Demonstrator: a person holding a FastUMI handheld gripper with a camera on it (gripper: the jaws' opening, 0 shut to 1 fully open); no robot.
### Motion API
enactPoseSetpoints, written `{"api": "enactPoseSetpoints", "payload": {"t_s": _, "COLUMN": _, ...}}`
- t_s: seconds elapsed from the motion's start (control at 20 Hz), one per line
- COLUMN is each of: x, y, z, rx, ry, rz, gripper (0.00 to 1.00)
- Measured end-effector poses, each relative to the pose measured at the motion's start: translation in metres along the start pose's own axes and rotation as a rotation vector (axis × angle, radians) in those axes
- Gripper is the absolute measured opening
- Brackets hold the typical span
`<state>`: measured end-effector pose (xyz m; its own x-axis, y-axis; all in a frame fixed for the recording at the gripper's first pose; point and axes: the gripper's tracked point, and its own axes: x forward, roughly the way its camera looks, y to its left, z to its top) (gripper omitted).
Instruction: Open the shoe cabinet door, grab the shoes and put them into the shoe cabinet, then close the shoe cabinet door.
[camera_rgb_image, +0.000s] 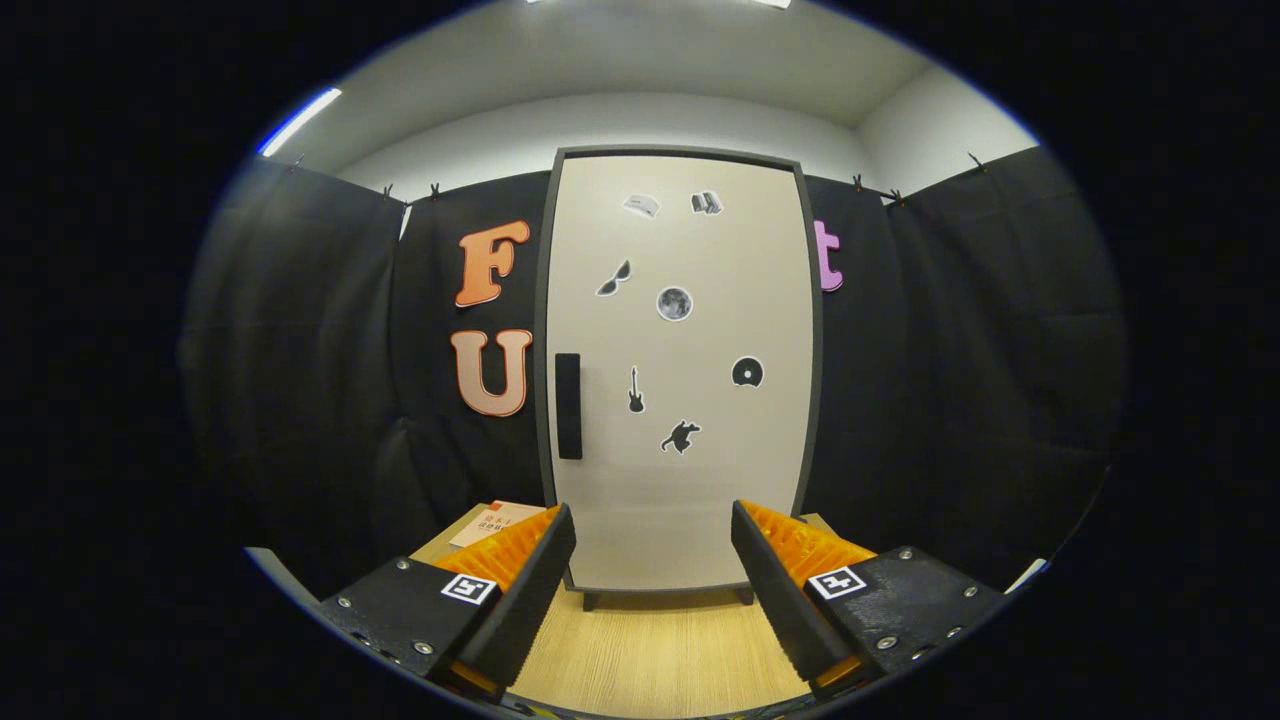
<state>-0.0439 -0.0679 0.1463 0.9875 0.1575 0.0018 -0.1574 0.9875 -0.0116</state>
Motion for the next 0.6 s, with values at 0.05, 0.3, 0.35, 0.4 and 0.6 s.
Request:
{"api": "enactPoseSetpoints", "payload": {"t_s": 0.05, "x": -0.013, "y": -0.003, "z": 0.004, "rx": 0.002, "ry": -0.007, "rz": -0.006, "gripper": 0.98}}
{"api": "enactPoseSetpoints", "payload": {"t_s": 0.3, "x": -0.055, "y": -0.011, "z": 0.015, "rx": 0.009, "ry": -0.032, "rz": -0.040, "gripper": 0.97}}
{"api": "enactPoseSetpoints", "payload": {"t_s": 0.35, "x": -0.059, "y": -0.011, "z": 0.017, "rx": 0.005, "ry": -0.036, "rz": -0.047, "gripper": 0.97}}
{"api": "enactPoseSetpoints", "payload": {"t_s": 0.4, "x": -0.063, "y": -0.011, "z": 0.017, "rx": 0.003, "ry": -0.036, "rz": -0.051, "gripper": 0.97}}
{"api": "enactPoseSetpoints", "payload": {"t_s": 0.6, "x": -0.070, "y": -0.011, "z": 0.019, "rx": 0.017, "ry": -0.034, "rz": -0.047, "gripper": 0.97}}
